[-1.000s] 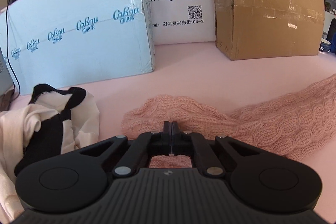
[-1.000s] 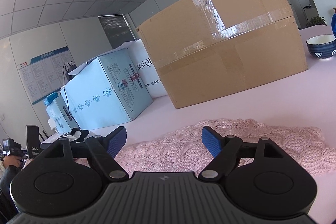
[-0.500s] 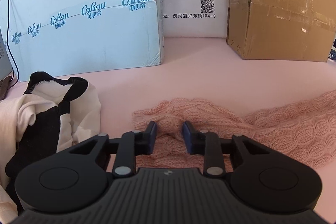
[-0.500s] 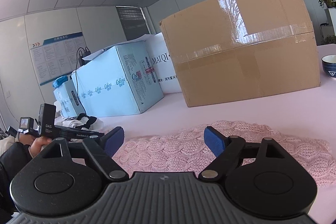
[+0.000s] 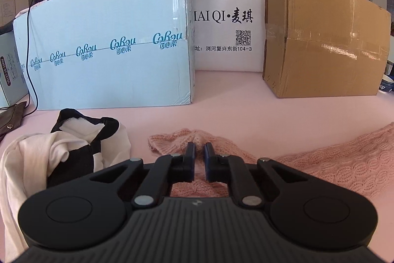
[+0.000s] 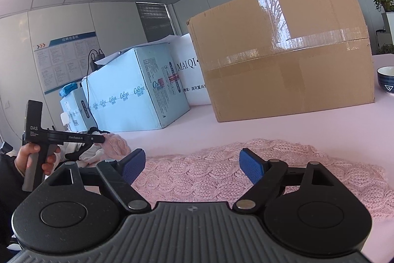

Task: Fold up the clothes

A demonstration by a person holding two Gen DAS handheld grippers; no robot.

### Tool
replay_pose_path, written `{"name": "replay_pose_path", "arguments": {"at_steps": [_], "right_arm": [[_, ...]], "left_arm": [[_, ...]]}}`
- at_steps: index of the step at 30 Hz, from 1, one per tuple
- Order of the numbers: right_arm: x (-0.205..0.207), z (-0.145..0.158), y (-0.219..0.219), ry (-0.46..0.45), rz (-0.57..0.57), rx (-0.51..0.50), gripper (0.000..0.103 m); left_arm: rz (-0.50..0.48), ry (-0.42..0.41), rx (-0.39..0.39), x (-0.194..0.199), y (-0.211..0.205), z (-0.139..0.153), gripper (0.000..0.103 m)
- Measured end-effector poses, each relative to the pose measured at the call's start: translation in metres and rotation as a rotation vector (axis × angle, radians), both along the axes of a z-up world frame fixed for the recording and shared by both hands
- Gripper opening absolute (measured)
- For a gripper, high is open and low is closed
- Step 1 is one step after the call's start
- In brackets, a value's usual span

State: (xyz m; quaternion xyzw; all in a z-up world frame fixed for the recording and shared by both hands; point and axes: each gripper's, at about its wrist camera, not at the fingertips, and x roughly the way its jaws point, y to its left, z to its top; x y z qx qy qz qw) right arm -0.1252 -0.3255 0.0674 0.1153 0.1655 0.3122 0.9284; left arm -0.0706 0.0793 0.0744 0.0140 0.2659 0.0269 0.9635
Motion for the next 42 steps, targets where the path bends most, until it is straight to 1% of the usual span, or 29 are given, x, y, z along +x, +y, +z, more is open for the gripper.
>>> {"name": "replay_pose_path", "arguments": {"at_steps": [3,5,10,12,14,16,17,18,19,20,21,22,23,25,27,29,30,31,32,33,34,35,36,37,38,40,42], "right_arm": [[-0.001,0.0,0.002,-0.008,0.006,-0.011,0.083],[-0.002,0.0,0.003,-0.012,0.011,-0.018,0.083],[-0.002,-0.001,0.004,-0.012,0.011,-0.028,0.083],[-0.001,-0.002,0.004,-0.003,-0.001,-0.039,0.083],[0.002,-0.004,0.005,0.013,-0.022,-0.06,0.085],[0.005,-0.006,0.004,0.027,-0.037,-0.066,0.085],[0.006,-0.006,0.004,0.031,-0.041,-0.064,0.085],[0.005,-0.006,0.003,0.028,-0.044,-0.059,0.085],[0.003,-0.005,0.0,0.016,-0.049,-0.049,0.085],[0.0,-0.002,-0.004,-0.002,-0.058,-0.025,0.088],[-0.004,0.0,-0.01,-0.016,-0.074,0.011,0.091],[-0.007,0.002,-0.017,-0.024,-0.096,0.053,0.1],[-0.01,0.003,-0.025,-0.027,-0.121,0.095,0.103],[-0.014,0.003,-0.04,-0.011,-0.186,0.159,0.103],[-0.021,-0.001,-0.06,0.019,-0.278,0.239,0.103],[-0.025,-0.007,-0.08,0.055,-0.332,0.344,0.103],[-0.024,-0.012,-0.091,0.084,-0.349,0.417,0.103],[-0.023,-0.019,-0.105,0.133,-0.367,0.517,0.103],[-0.02,-0.026,-0.114,0.178,-0.373,0.585,0.103],[-0.016,-0.033,-0.121,0.225,-0.381,0.643,0.103],[-0.012,-0.038,-0.124,0.268,-0.39,0.672,0.1],[-0.01,-0.039,-0.124,0.286,-0.399,0.668,0.097],[-0.01,-0.039,-0.122,0.283,-0.41,0.653,0.095],[-0.011,-0.035,-0.118,0.267,-0.421,0.628,0.091],[-0.013,-0.029,-0.112,0.231,-0.421,0.598,0.091],[-0.013,-0.016,-0.101,0.178,-0.364,0.567,0.092],[-0.003,0.0,-0.075,0.155,-0.262,0.521,0.095]], "left_arm": [[0.031,0.039,-0.012,-0.006,0.003,-0.001,0.007],[0.066,0.093,-0.017,-0.005,0.01,-0.01,0.007],[0.075,0.139,-0.081,-0.003,0.03,-0.035,0.008],[0.063,0.139,-0.073,-0.004,0.03,-0.04,0.011],[0.049,0.132,-0.034,-0.006,0.027,-0.045,0.017],[0.058,0.126,-0.018,-0.007,0.027,-0.045,0.035],[0.076,0.119,-0.014,-0.009,0.028,-0.043,0.042],[0.093,0.104,-0.011,-0.012,0.029,-0.038,0.055],[0.111,0.09,-0.008,-0.016,0.03,-0.033,0.063],[0.122,0.068,-0.006,-0.02,0.03,-0.027,0.066],[0.117,0.029,-0.007,-0.027,0.029,-0.019,0.074],[0.112,-0.009,-0.008,-0.034,0.027,-0.01,0.084],[0.107,-0.042,-0.01,-0.039,0.025,-0.004,0.085],[0.069,-0.072,-0.039,-0.045,0.018,0.003,0.085],[0.014,-0.058,-0.066,-0.042,0.008,0.0,0.085],[-0.034,-0.044,-0.061,-0.036,-0.002,-0.007,0.085],[-0.053,-0.037,-0.048,-0.029,-0.009,-0.013,0.085],[-0.056,-0.033,-0.048,-0.024,-0.012,-0.018,0.085],[-0.059,-0.018,-0.063,-0.018,-0.012,-0.022,0.085],[-0.062,-0.003,-0.077,-0.012,-0.012,-0.026,0.085],[-0.063,0.017,-0.094,-0.006,-0.012,-0.031,0.085],[-0.059,0.047,-0.111,-0.001,-0.009,-0.035,0.085],[-0.056,0.071,-0.118,0.002,-0.008,-0.04,0.085],[-0.051,0.084,-0.118,0.004,-0.006,-0.043,0.085],[-0.047,0.098,-0.12,0.006,-0.004,-0.046,0.085],[-0.044,0.121,-0.138,0.01,0.002,-0.051,0.085],[-0.045,0.116,-0.151,0.012,0.005,-0.054,0.085]]}}
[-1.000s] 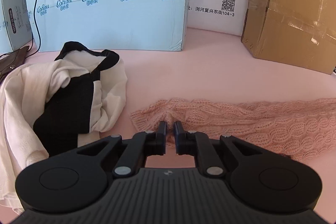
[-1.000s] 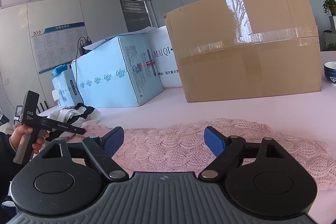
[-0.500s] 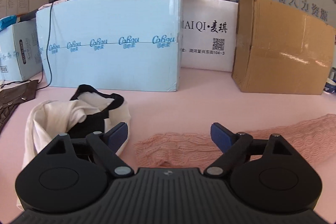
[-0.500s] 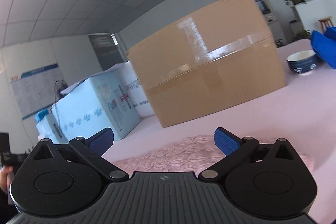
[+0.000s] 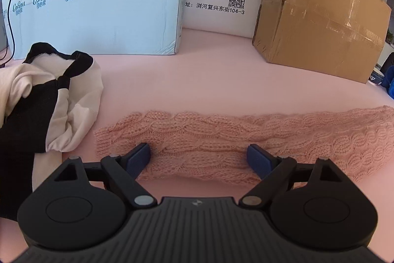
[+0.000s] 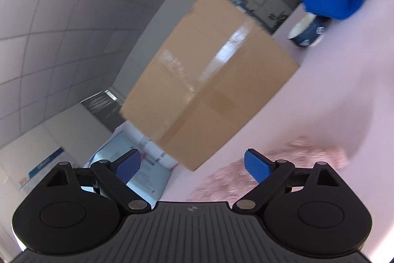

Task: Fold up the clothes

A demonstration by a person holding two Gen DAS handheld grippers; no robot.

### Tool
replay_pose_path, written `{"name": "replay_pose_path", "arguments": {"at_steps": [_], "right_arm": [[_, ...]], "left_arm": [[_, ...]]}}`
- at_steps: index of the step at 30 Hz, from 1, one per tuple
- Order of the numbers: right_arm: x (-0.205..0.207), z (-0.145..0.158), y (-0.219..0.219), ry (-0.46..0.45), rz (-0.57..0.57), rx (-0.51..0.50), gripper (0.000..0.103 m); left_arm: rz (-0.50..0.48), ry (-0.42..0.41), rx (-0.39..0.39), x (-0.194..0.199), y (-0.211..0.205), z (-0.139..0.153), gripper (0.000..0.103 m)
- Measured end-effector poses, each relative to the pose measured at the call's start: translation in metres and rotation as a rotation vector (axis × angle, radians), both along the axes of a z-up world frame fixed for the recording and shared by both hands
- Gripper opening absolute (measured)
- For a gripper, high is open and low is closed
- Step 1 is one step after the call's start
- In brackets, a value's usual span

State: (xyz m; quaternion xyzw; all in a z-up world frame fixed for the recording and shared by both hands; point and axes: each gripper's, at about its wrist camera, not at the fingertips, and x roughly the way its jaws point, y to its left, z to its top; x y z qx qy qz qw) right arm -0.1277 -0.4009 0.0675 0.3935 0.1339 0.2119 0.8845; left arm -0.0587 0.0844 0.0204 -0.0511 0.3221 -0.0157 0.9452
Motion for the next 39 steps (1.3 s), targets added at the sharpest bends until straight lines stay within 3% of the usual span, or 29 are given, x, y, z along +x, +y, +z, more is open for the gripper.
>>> {"name": "replay_pose_path", "arguments": {"at_steps": [5,9,13,24,28,34,39], "right_arm": [[0.041,0.02,0.11,0.03,0.198,-0.259,0.096],[0.057,0.006,0.173,0.084,0.381,-0.368,0.096],[0.057,-0.015,0.176,0.151,0.318,-0.498,0.095],[0.056,-0.016,0.064,0.214,0.07,-0.317,0.094],[0.047,-0.014,0.037,0.224,-0.044,-0.354,0.095],[0.042,-0.016,0.004,0.293,-0.127,-0.363,0.095],[0.024,-0.016,-0.023,0.299,-0.157,-0.142,0.097]], "left_arm": [[-0.017,-0.027,0.099,-0.003,-0.012,-0.007,0.085],[-0.019,-0.032,0.097,-0.004,-0.01,-0.007,0.085],[-0.023,-0.034,0.076,-0.005,-0.005,-0.007,0.085],[-0.029,-0.032,0.087,-0.005,-0.005,-0.006,0.086],[-0.029,-0.032,0.089,-0.005,-0.006,-0.006,0.086],[-0.027,-0.034,0.096,-0.006,-0.006,-0.006,0.086],[-0.026,-0.034,0.098,-0.006,-0.006,-0.006,0.086]]}}
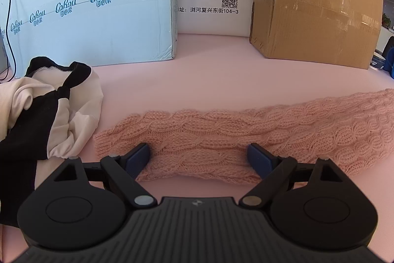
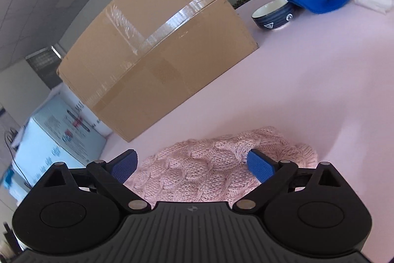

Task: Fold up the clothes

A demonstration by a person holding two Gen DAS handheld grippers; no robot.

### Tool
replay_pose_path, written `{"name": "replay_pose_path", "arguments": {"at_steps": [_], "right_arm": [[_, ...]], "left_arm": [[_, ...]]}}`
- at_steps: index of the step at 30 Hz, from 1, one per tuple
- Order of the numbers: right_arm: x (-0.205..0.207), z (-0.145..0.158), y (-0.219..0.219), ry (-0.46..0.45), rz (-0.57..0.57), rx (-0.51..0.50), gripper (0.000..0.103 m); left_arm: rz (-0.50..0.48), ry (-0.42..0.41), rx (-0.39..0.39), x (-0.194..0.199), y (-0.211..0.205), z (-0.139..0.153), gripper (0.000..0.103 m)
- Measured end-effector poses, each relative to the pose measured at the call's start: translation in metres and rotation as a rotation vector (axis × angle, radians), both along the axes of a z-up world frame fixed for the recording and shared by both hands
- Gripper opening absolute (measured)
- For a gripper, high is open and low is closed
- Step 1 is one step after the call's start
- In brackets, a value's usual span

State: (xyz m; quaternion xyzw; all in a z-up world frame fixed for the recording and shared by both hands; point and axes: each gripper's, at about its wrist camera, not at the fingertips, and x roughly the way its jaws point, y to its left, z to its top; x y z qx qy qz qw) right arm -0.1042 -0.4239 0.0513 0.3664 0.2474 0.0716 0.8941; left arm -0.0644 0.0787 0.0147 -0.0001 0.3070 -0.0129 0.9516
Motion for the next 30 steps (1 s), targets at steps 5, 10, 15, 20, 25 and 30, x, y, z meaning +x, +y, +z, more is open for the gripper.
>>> {"name": "replay_pose_path", "arguments": {"at_steps": [5,10,15,20,25,30], "right_arm": [[-0.02,-0.006,-0.022,0.027,-0.052,0.167,0.1],[-0.028,-0.019,-0.027,0.11,-0.09,0.201,0.1],[-0.018,-0.024,-0.032,0.121,-0.119,0.149,0.1],[-0.008,-0.026,-0.036,0.117,-0.124,0.122,0.088],[-0.006,-0.034,-0.04,0.106,-0.071,0.125,0.061],[-0.005,-0.037,-0.047,0.088,-0.054,0.134,0.059]], "left_arm": [[0.001,0.0,-0.004,0.0,0.001,0.0,0.086],[0.001,0.0,-0.003,0.0,0.001,0.001,0.086],[0.001,-0.001,-0.001,0.0,0.002,0.001,0.086],[0.001,-0.001,0.0,0.0,0.002,0.001,0.086],[0.0,-0.001,0.003,-0.001,0.001,0.001,0.086],[-0.001,-0.001,0.005,-0.001,0.001,0.001,0.086]]}}
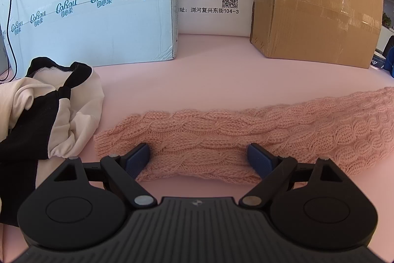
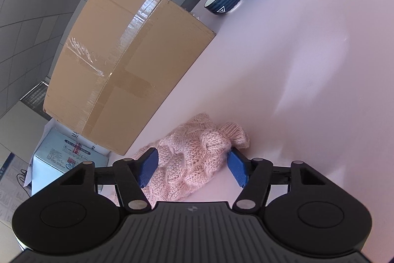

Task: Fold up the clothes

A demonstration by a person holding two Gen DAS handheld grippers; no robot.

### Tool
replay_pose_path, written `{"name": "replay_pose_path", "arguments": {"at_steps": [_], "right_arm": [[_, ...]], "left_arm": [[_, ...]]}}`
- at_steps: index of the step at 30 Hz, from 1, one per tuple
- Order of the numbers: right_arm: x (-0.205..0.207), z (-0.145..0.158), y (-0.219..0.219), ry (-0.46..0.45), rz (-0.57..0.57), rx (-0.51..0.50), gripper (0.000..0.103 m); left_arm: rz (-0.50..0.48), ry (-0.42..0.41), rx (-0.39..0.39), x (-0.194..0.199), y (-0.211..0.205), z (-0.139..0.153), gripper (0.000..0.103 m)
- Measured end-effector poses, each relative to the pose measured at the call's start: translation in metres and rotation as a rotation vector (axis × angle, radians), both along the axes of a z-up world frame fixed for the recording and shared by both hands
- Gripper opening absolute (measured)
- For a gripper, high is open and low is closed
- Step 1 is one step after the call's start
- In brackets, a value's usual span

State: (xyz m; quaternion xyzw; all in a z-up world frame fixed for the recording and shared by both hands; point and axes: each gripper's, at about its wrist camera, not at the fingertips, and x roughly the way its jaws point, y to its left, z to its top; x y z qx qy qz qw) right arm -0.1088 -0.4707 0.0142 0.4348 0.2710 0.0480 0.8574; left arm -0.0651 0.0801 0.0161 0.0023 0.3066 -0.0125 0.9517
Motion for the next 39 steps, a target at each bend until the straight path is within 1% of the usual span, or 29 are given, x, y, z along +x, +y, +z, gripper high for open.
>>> {"name": "replay_pose_path", "arguments": {"at_steps": [2,5,6,7,10,12,13,14,15,16,17,20,22,27,30,34,37,39], "right_arm": [[0.002,0.0,0.0,0.005,-0.008,-0.037,0.057],[0.006,0.005,0.005,-0.002,0.017,-0.159,0.057],[0.009,0.006,0.007,-0.011,0.041,-0.219,0.057],[0.012,0.006,0.008,-0.018,0.061,-0.247,0.057],[0.021,0.006,0.004,-0.036,0.134,-0.293,0.062],[0.024,0.004,-0.002,-0.038,0.147,-0.279,0.061],[0.025,0.003,-0.006,-0.037,0.146,-0.263,0.049],[0.026,0.001,-0.009,-0.033,0.143,-0.245,0.034],[0.026,-0.001,-0.012,-0.029,0.143,-0.22,0.031],[0.025,-0.003,-0.013,-0.036,0.149,-0.198,0.025],[0.024,-0.002,-0.013,-0.046,0.155,-0.194,0.021],[0.019,0.004,-0.005,-0.082,0.162,-0.226,0.015],[0.017,0.009,0.0,-0.082,0.156,-0.231,0.013],[0.013,0.031,0.013,-0.05,0.106,-0.273,0.011],[0.01,0.053,0.023,-0.07,0.083,-0.308,0.011],[0.013,0.087,0.044,-0.094,0.081,-0.399,0.011],[0.015,0.107,0.059,-0.106,0.092,-0.45,0.011],[0.016,0.118,0.071,-0.122,0.102,-0.48,0.011]], "left_arm": [[0.0,0.0,0.0,0.0,0.0,0.0,0.086],[-0.001,-0.001,-0.001,-0.001,0.001,0.0,0.086],[-0.002,0.0,0.0,-0.001,0.001,0.0,0.086],[-0.002,0.0,0.001,-0.001,0.001,0.0,0.086],[-0.003,-0.001,0.004,-0.001,0.0,0.0,0.086],[-0.004,0.0,0.005,-0.001,0.0,0.0,0.086],[-0.004,0.0,0.006,-0.001,0.0,0.0,0.086],[-0.004,0.0,0.006,-0.001,0.0,0.001,0.086],[-0.004,0.0,0.006,-0.001,0.0,0.001,0.086],[-0.004,0.0,0.006,-0.001,0.0,0.001,0.086],[-0.004,0.001,0.007,-0.001,0.0,0.001,0.086],[-0.005,0.001,0.009,0.0,0.0,0.001,0.086],[-0.004,0.002,0.01,0.0,-0.001,0.001,0.086],[0.003,0.002,0.019,-0.002,-0.001,0.003,0.086],[0.014,0.005,0.01,-0.004,0.002,0.004,0.086],[0.031,0.008,-0.026,-0.009,0.01,0.008,0.086],[0.041,-0.013,-0.042,-0.014,0.014,0.013,0.086],[0.043,-0.049,-0.053,-0.02,0.016,0.018,0.086]]}}
